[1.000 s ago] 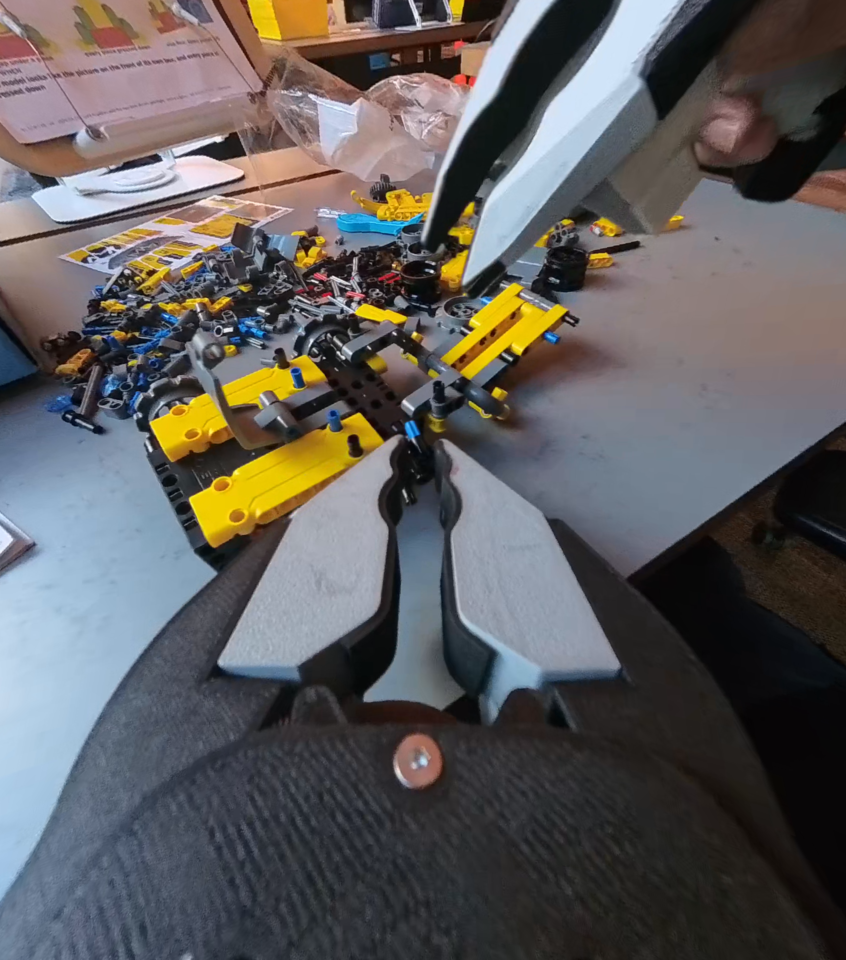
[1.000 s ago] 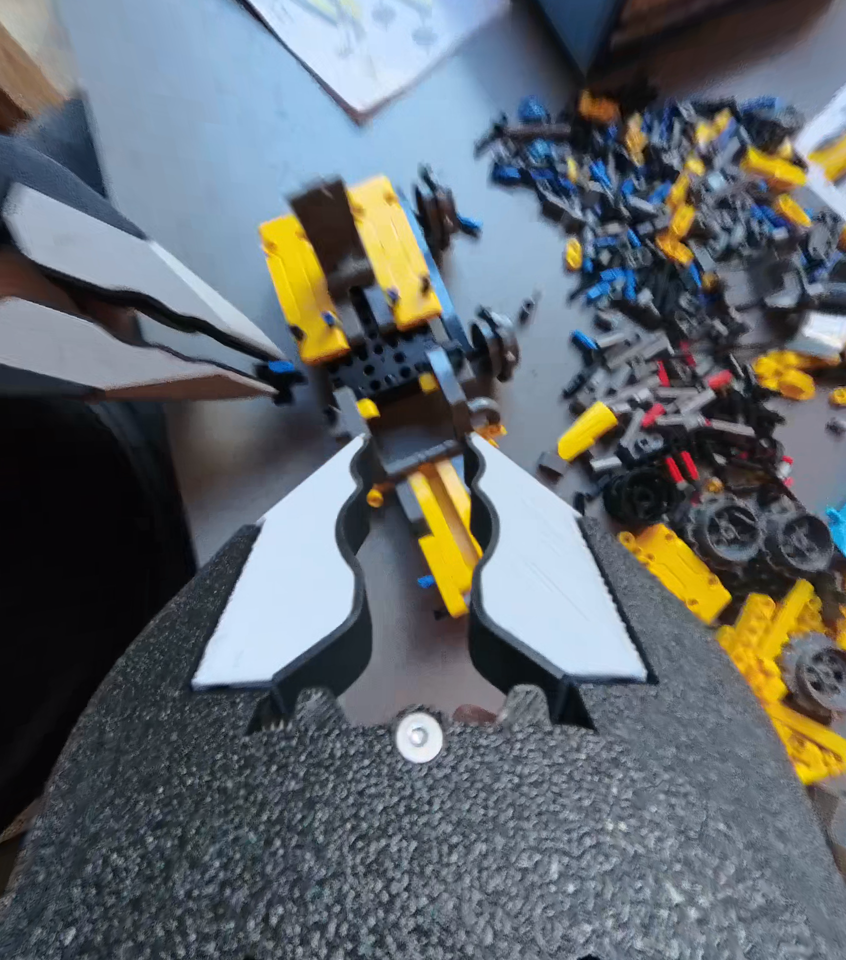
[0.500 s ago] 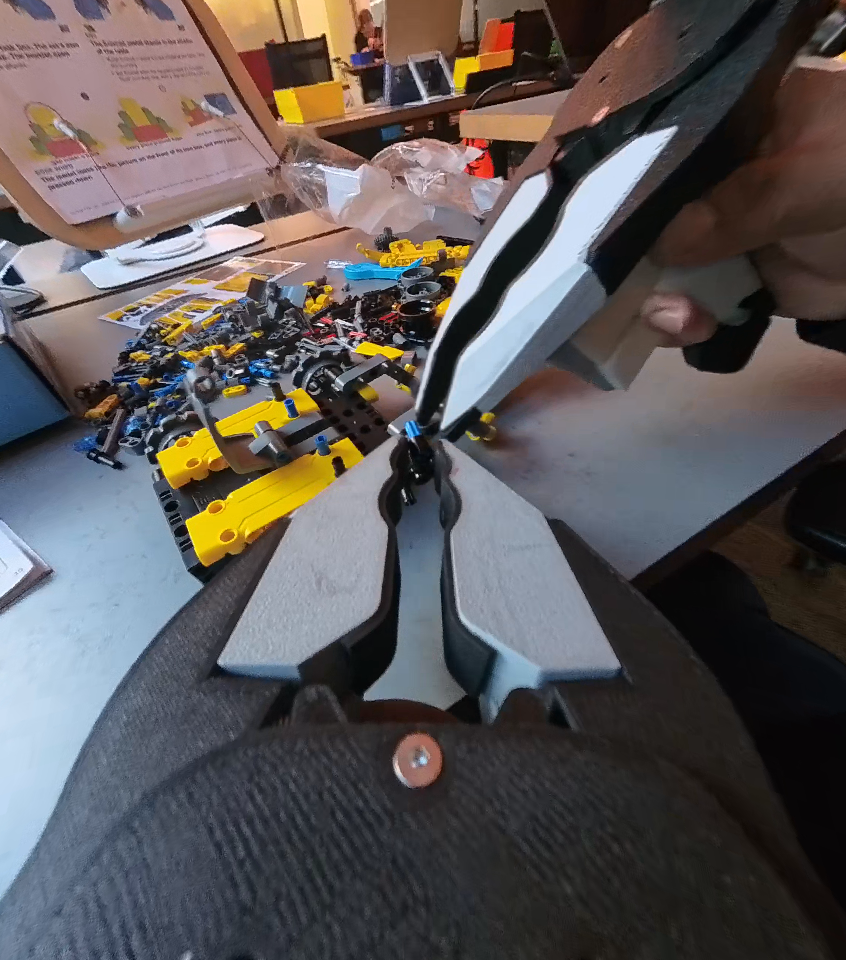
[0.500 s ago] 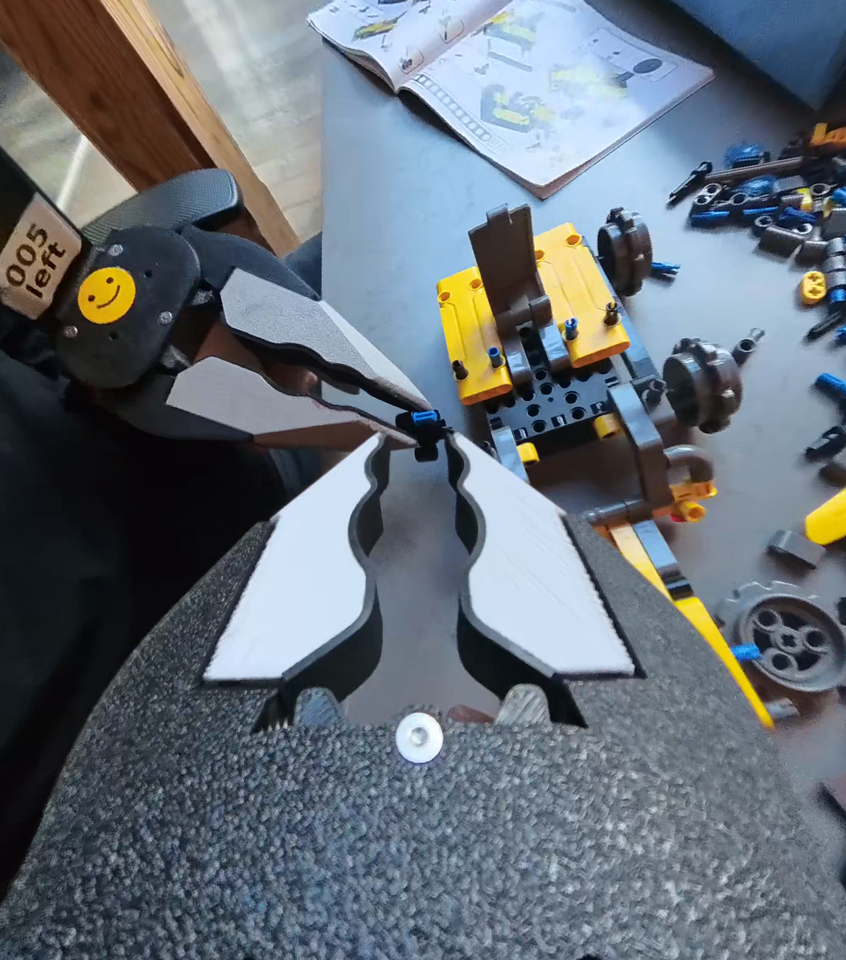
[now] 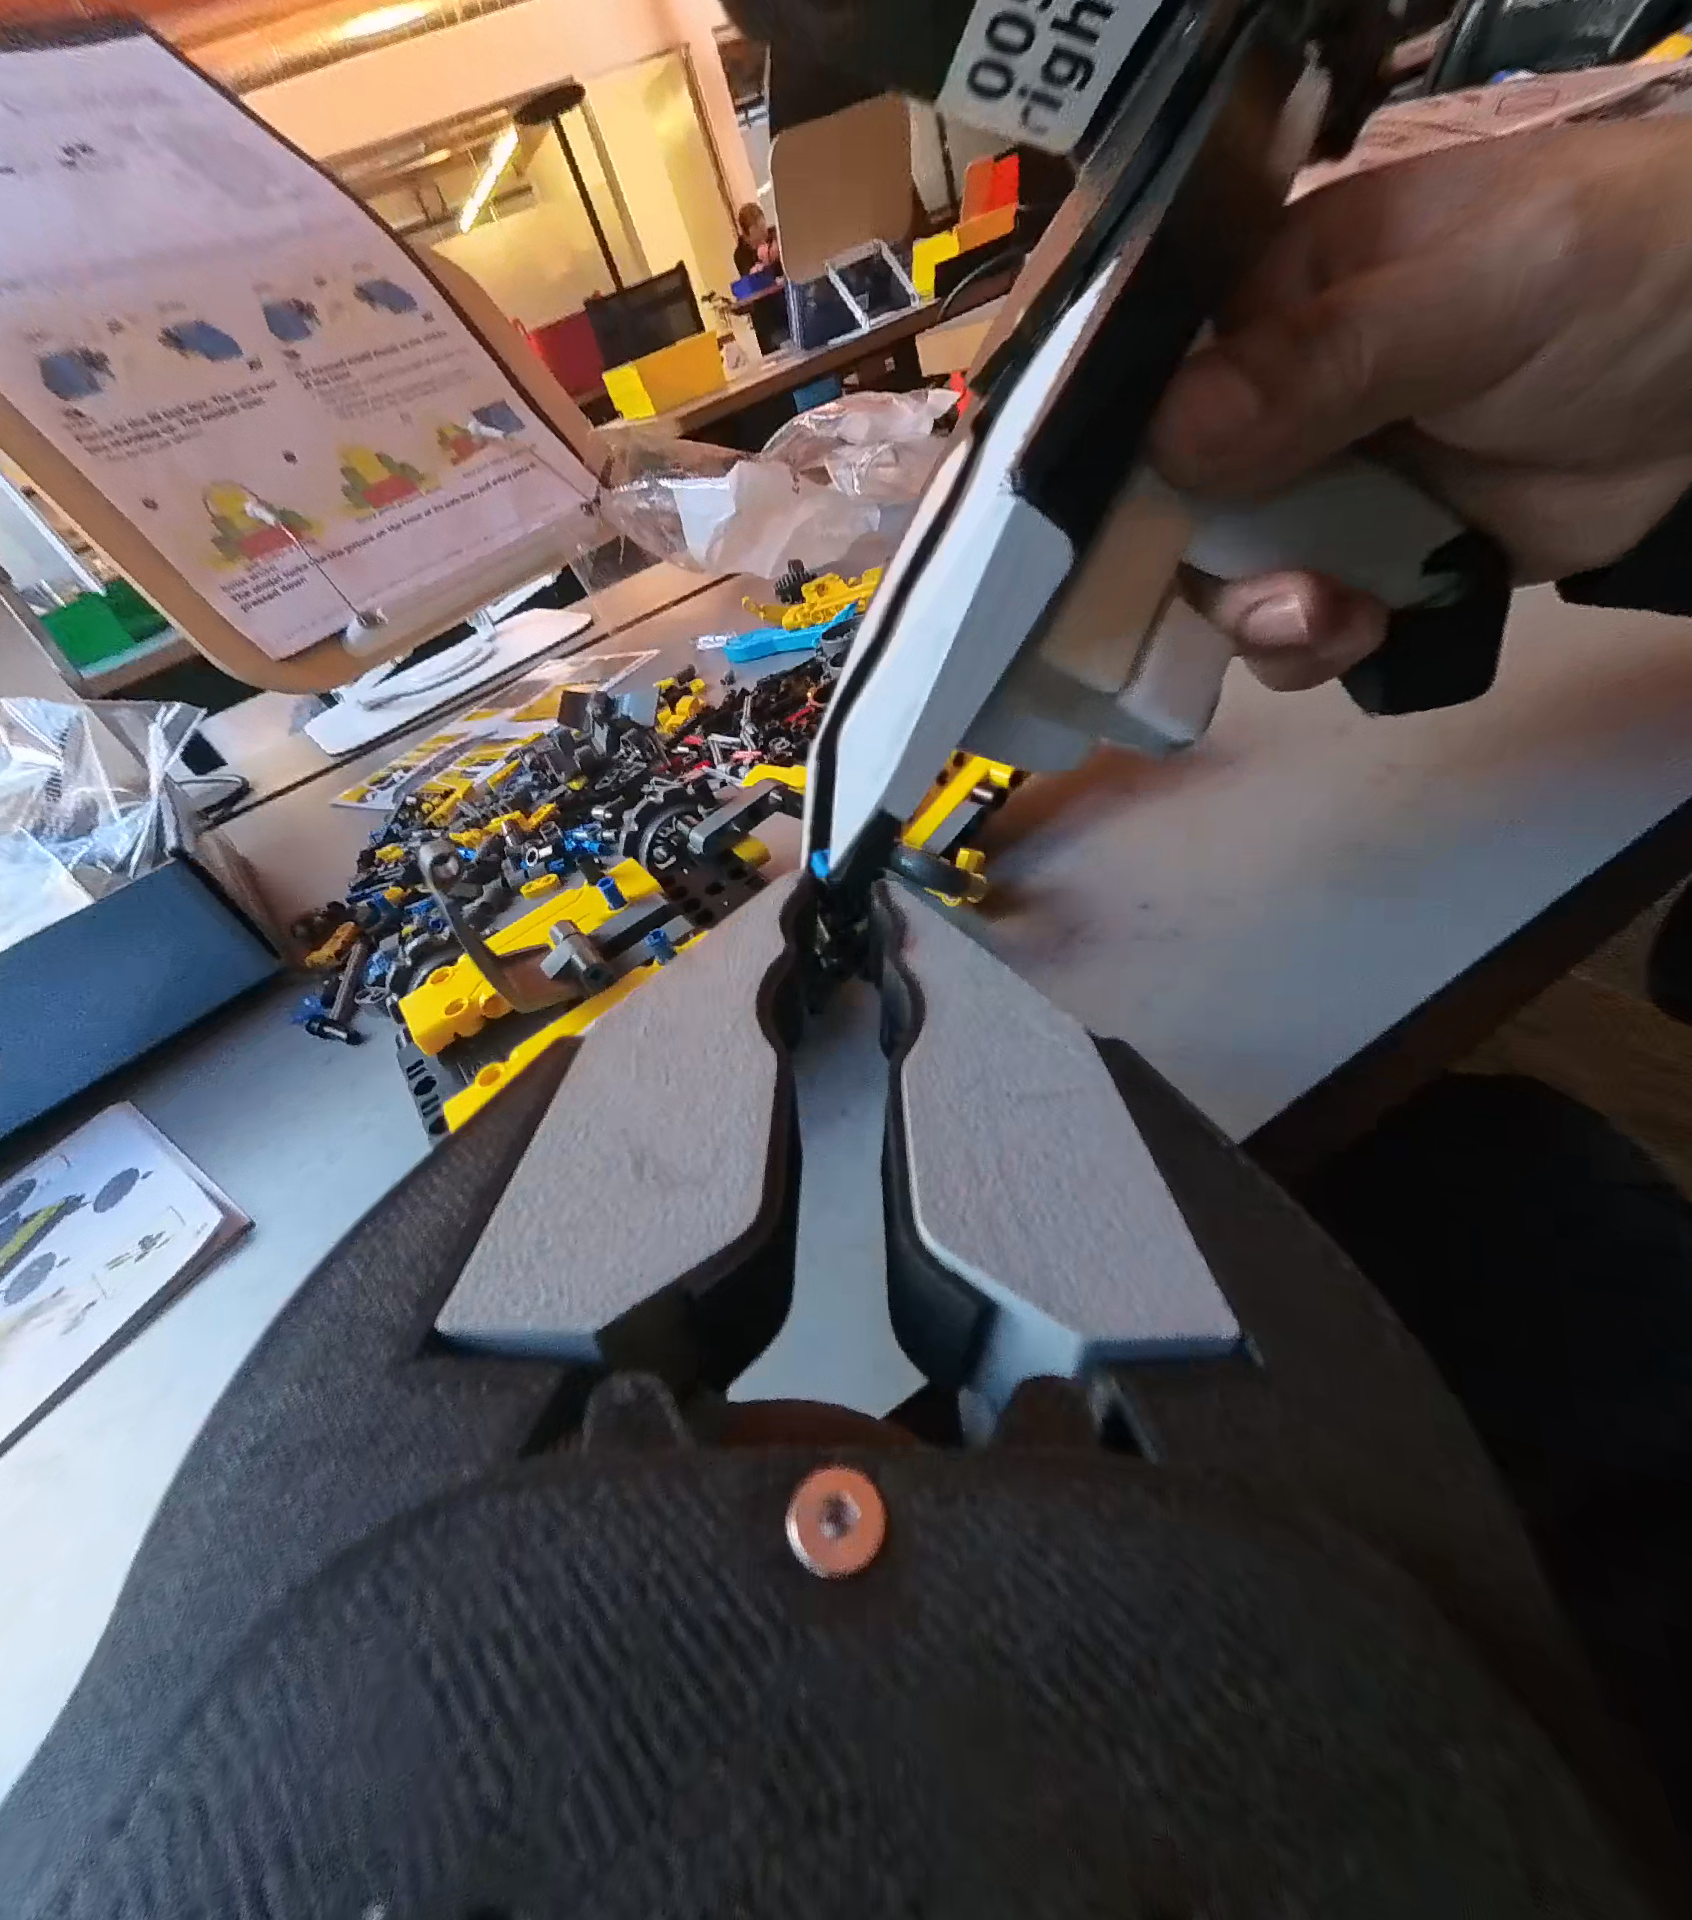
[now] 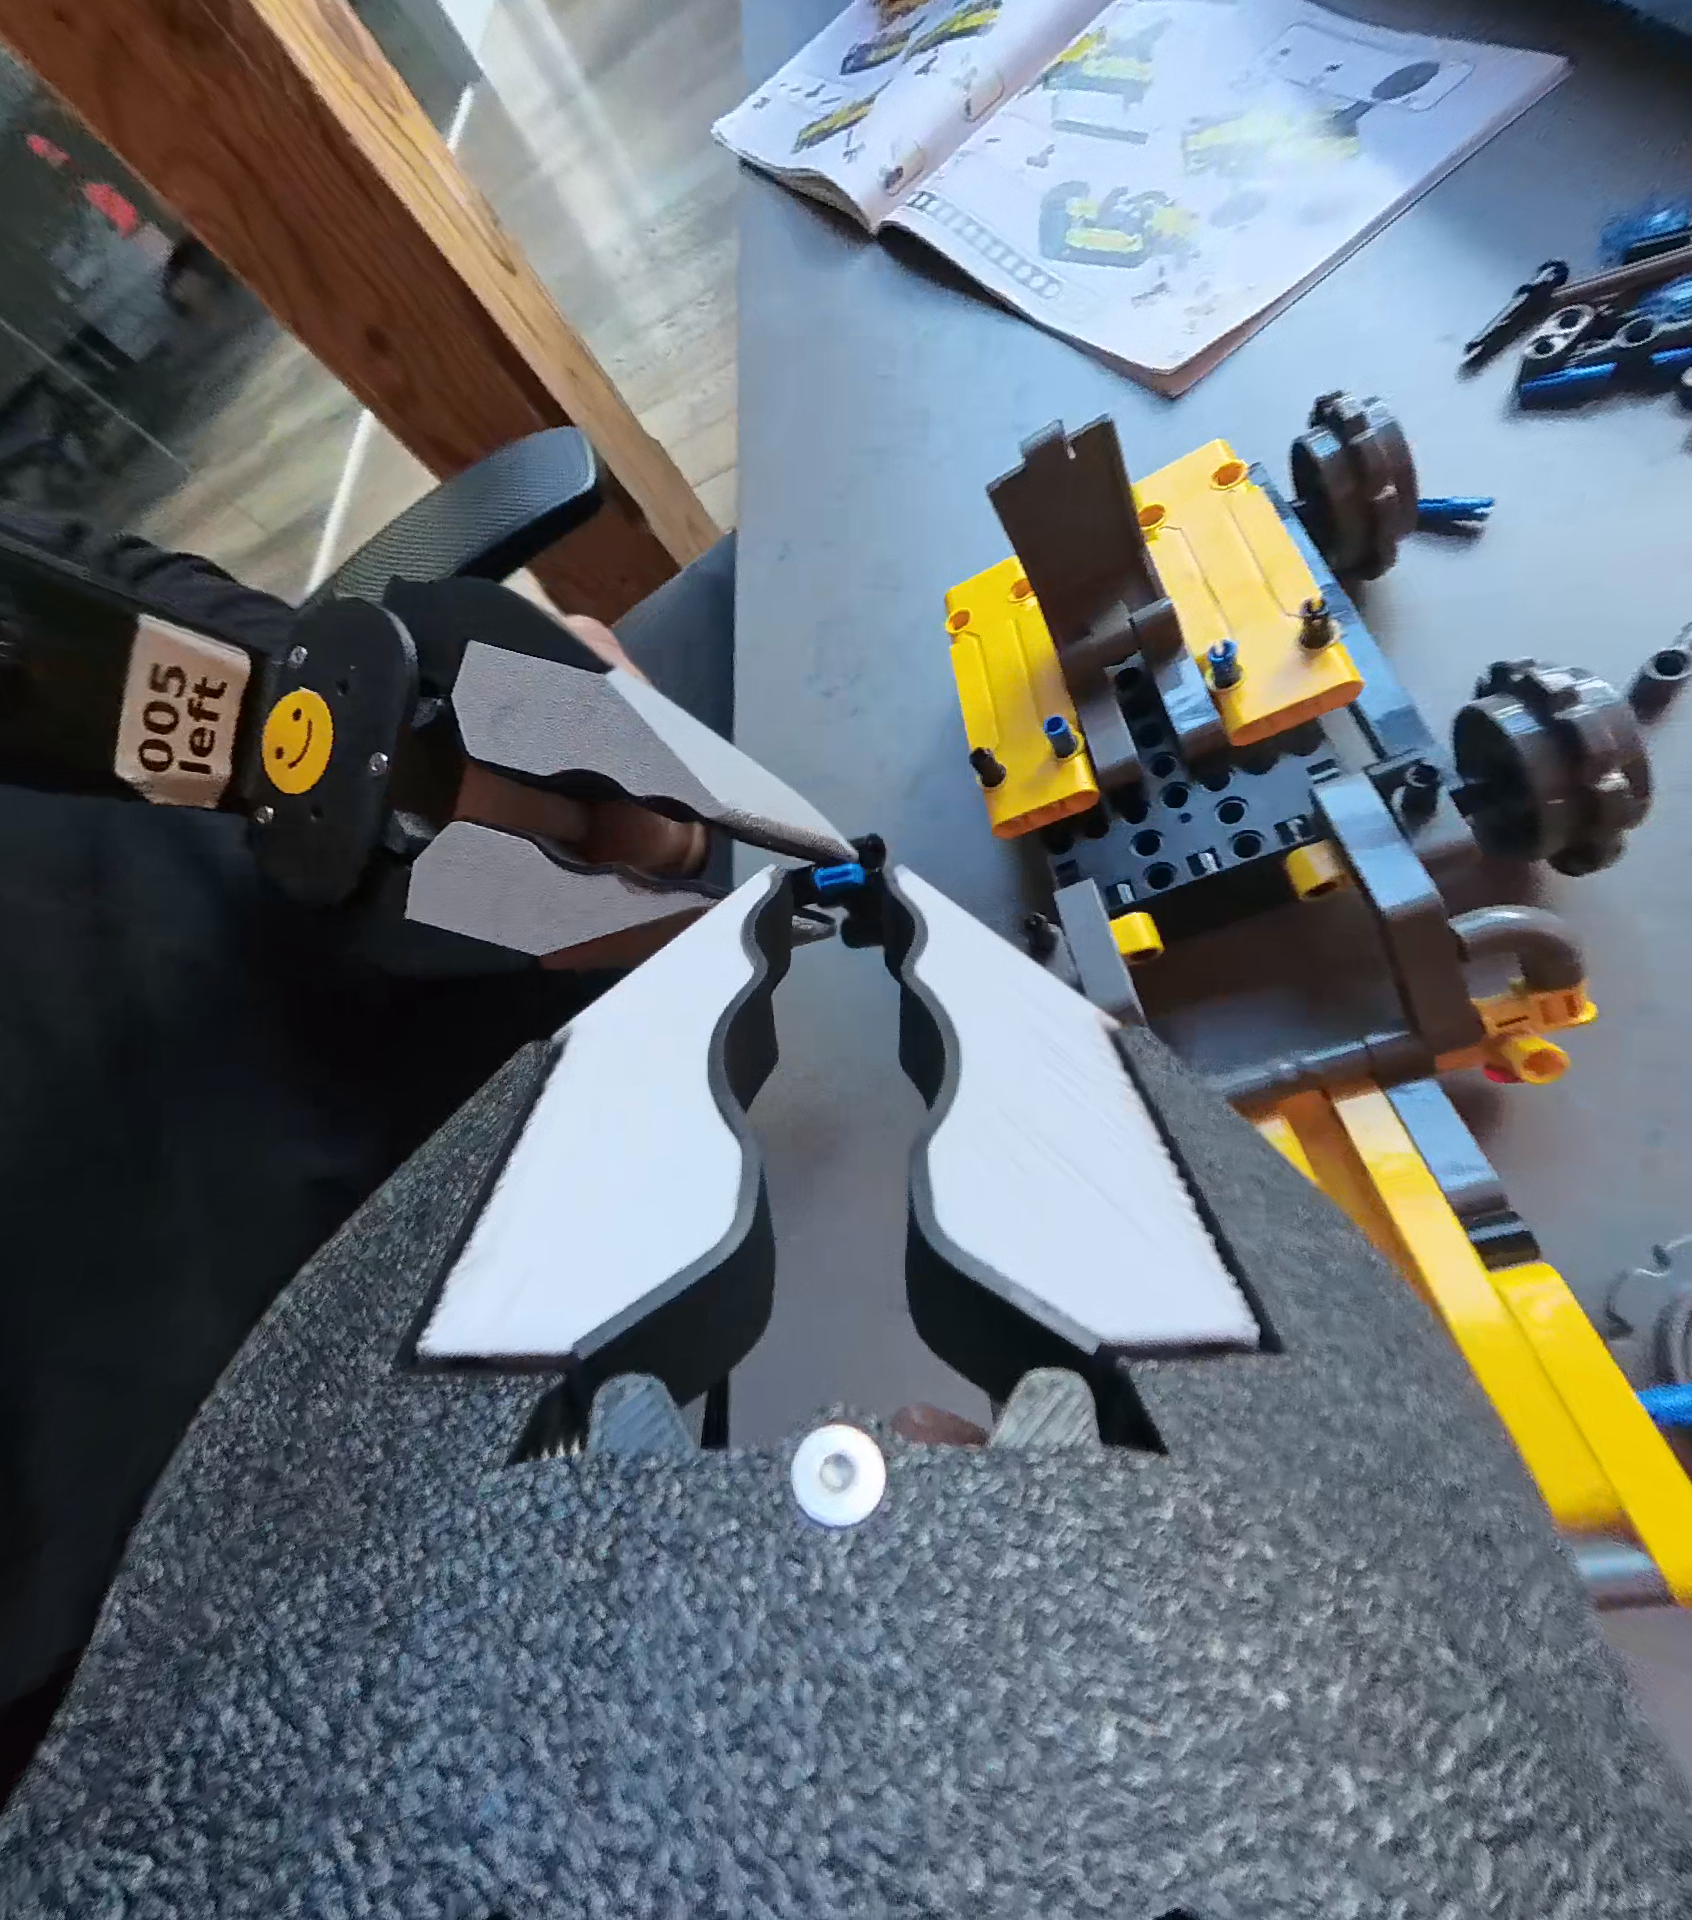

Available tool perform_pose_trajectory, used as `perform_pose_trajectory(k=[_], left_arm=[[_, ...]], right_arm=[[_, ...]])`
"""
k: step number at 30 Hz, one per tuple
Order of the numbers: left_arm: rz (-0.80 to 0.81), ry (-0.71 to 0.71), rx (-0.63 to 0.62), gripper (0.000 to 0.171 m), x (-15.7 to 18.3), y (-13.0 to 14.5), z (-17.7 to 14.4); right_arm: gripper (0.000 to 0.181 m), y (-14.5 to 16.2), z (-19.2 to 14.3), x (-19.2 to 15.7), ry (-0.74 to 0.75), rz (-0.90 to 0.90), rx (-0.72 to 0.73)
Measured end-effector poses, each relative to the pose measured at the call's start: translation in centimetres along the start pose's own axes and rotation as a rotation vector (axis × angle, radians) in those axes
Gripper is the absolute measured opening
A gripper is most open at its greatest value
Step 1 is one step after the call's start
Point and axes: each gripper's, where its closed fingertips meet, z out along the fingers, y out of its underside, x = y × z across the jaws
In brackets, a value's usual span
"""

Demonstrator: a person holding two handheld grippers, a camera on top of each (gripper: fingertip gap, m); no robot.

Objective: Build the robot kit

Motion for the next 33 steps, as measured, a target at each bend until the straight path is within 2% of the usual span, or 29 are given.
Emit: perform_pose_trajectory(k=[9, 18, 21, 23, 26, 30, 31, 32, 33], left_arm=[[-0.022, 0.0, 0.03, 0.005, -0.3, -0.4, -0.5], [-0.036, 0.026, 0.014, 0.005, 0.1, 0.1, -0.1], [-0.045, 0.04, -0.007, 0.014, 0.2, 0.6, 0.0], [-0.046, 0.071, -0.034, 0.025, 0.5, 1.2, 0.1], [0.04, 0.142, -0.075, 0.039, 0.8, 2.5, -0.1], [0.119, 0.326, -0.149, 0.043, 1.5, 3.9, -0.9], [0.142, 0.387, -0.157, 0.041, 1.9, 3.9, -1.2], [0.175, 0.407, -0.173, 0.033, 1.7, 3.8, -1.3], [0.2, 0.416, -0.176, 0.033, 1.2, 3.4, -1.4]], right_arm=[[0.003, -0.6, -0.3, -1.0, -0.138, 0.114, 0.045], [0.003, -0.2, -0.2, -0.5, -0.138, 0.148, 0.049], [0.003, 0.0, -0.3, -0.3, -0.139, 0.159, 0.049], [0.003, 0.1, -0.5, 0.0, -0.123, 0.166, 0.05], [0.003, 0.4, -0.9, 0.4, -0.111, 0.181, 0.044], [0.003, 1.1, -1.1, 0.6, -0.114, 0.199, 0.005], [0.003, 1.3, -1.2, 0.5, -0.119, 0.2, -0.008], [0.003, 1.4, -1.2, 0.5, -0.126, 0.198, -0.021], [0.003, 1.5, -1.2, 0.4, -0.133, 0.196, -0.036]])
